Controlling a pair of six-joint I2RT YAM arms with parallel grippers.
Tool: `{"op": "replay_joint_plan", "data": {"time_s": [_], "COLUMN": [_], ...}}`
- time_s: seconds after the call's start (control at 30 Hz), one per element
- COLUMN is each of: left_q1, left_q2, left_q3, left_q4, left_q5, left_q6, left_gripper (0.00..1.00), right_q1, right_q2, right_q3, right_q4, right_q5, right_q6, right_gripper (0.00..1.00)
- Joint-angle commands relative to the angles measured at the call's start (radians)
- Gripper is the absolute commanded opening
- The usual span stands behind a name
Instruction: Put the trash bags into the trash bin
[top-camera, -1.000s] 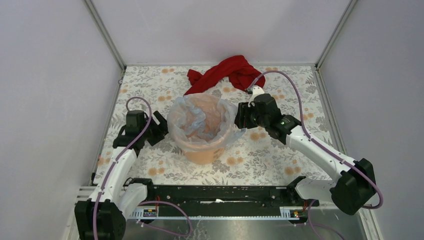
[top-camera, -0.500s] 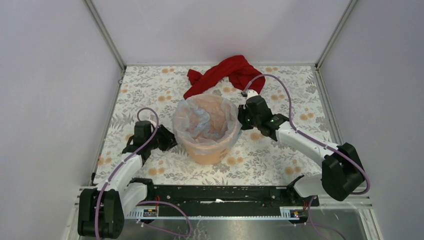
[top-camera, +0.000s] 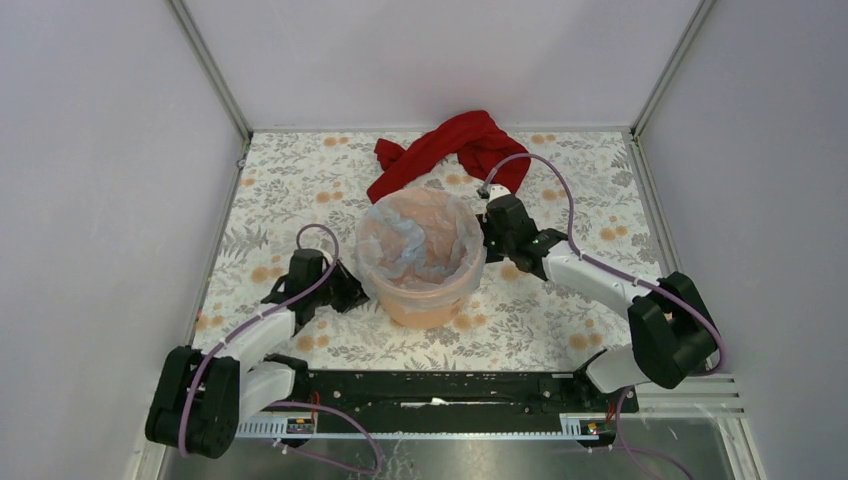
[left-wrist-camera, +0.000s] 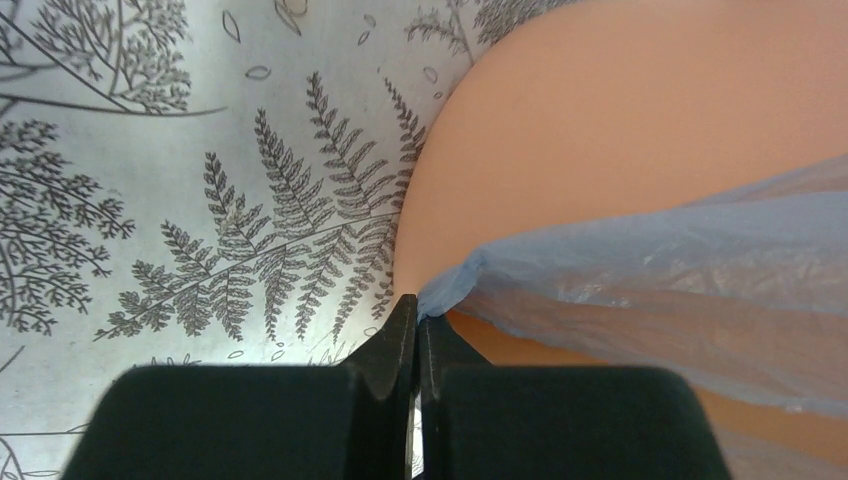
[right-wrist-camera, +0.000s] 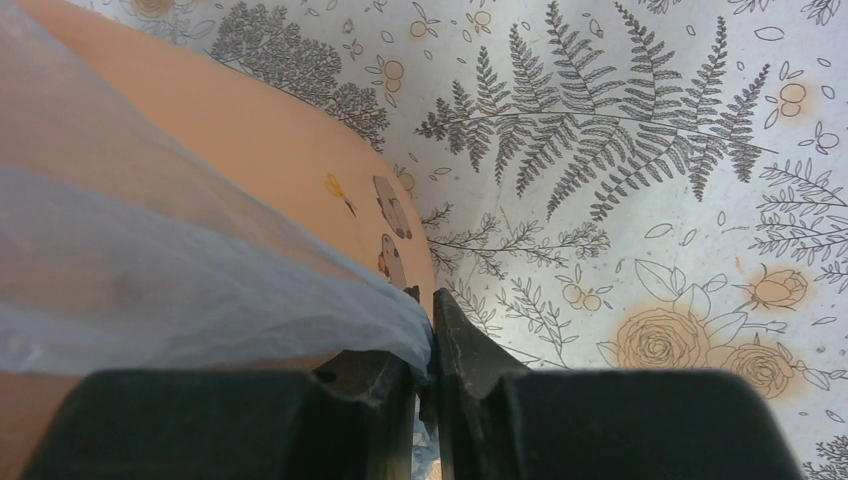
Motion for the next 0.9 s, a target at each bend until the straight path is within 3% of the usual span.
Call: {"op": "replay_joint_plan", "data": {"time_s": [0.0,0.47,0.77,0.87], "left_q1": [-0.06,-0.104,-0.105,-0.104], "left_q2": [0.02,0.074,0.034,0.026], "left_q3": [-0.021,-0.064,-0.04,-0.046], "left_q4": [0.063,0.13,0.093,0.093], "left_q5": [-0.05,-0.081,-0.079,-0.078], "left_q6": [-0.023,-0.035,-0.016,-0.016], "left_gripper": [0.0,0.0,0.0,0.0], "right_q1": [-0.005,-0.005,-0.004,-0.005], "right_q2": [0.024,0.079,-0.085,-0.142], "right_q3": [0.008,0.013,0.21,0.301], "right_q4": [0.027,0.015,-0.464,-0.563], "right_q5": [0.013,0.071,0.464,0.577], "right_q6": [-0.026,-0.053,-0.077,-0.108], "right_gripper": [0.17,0.25,0.75,0.84]}}
